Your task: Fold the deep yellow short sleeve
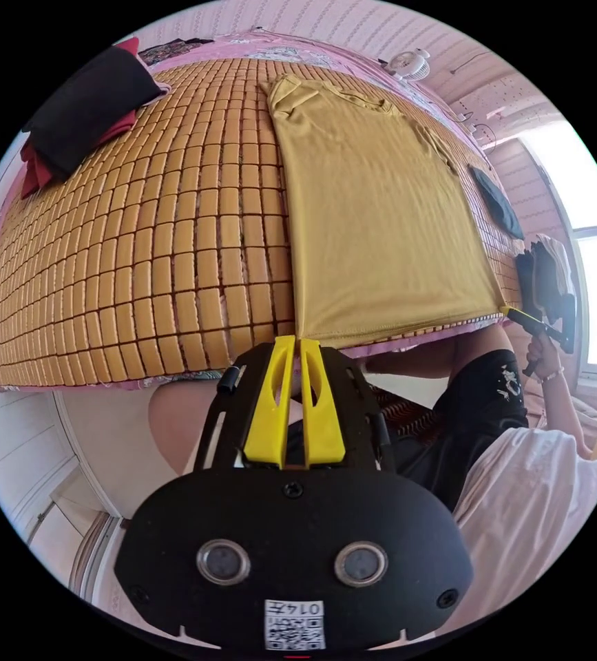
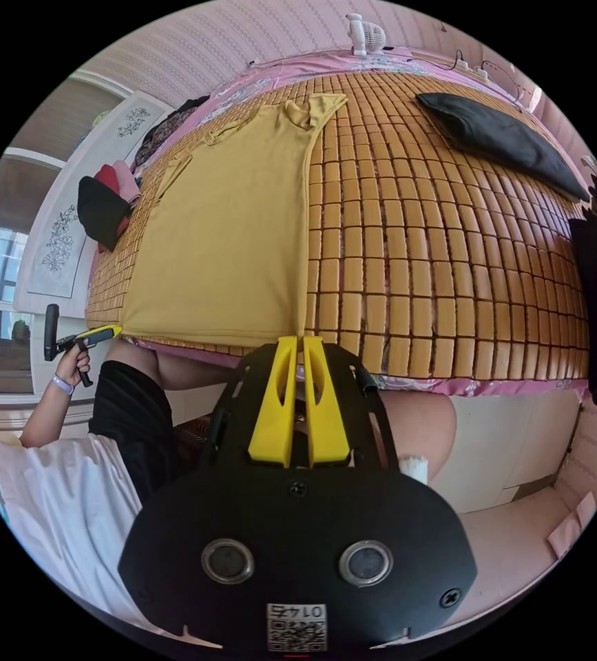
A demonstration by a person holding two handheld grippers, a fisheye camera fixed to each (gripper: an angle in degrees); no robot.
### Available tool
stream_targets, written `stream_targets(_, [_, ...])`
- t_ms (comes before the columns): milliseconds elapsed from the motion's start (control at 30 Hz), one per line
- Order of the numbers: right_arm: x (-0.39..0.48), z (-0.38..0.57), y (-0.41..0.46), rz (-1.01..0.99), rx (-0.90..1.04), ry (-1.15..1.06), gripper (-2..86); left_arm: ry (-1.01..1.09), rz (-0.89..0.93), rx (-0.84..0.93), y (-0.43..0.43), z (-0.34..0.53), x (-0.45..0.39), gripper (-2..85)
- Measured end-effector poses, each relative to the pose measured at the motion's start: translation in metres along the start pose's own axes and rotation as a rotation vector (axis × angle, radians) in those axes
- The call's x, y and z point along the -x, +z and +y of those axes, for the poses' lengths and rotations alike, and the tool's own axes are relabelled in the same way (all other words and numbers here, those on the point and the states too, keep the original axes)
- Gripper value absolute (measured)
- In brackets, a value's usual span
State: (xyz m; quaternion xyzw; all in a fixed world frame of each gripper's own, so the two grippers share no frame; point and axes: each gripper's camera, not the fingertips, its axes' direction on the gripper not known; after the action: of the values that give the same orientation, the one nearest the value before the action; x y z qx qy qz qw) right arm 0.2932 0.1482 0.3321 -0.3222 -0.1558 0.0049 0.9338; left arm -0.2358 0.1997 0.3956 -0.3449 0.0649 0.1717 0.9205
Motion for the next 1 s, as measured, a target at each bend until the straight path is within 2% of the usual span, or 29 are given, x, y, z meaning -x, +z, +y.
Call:
stream_targets(200, [-0.005,0.016,-0.004,0.032,0.017,0.039,2.9,-0.035,0.021,0.001,0.004,0.017,0.0,3.6])
stream_targets(600, [0.004,0.05,-0.04,0.022,-0.175,0.007,5.4,0.041,0.031,-0.23,-0.032,0.049,-0.019,4.0])
stream_targets(800, [0.021,0.042,-0.052,-0.027,-0.238,-0.026,5.6,0.114,0.099,-0.302,-0.033,0.028,-0.046,4.0])
stream_targets(1000, [0.035,0.02,-0.056,0.024,-0.231,-0.087,5.9,0.208,0.126,-0.305,-0.026,-0.02,-0.088,4.1])
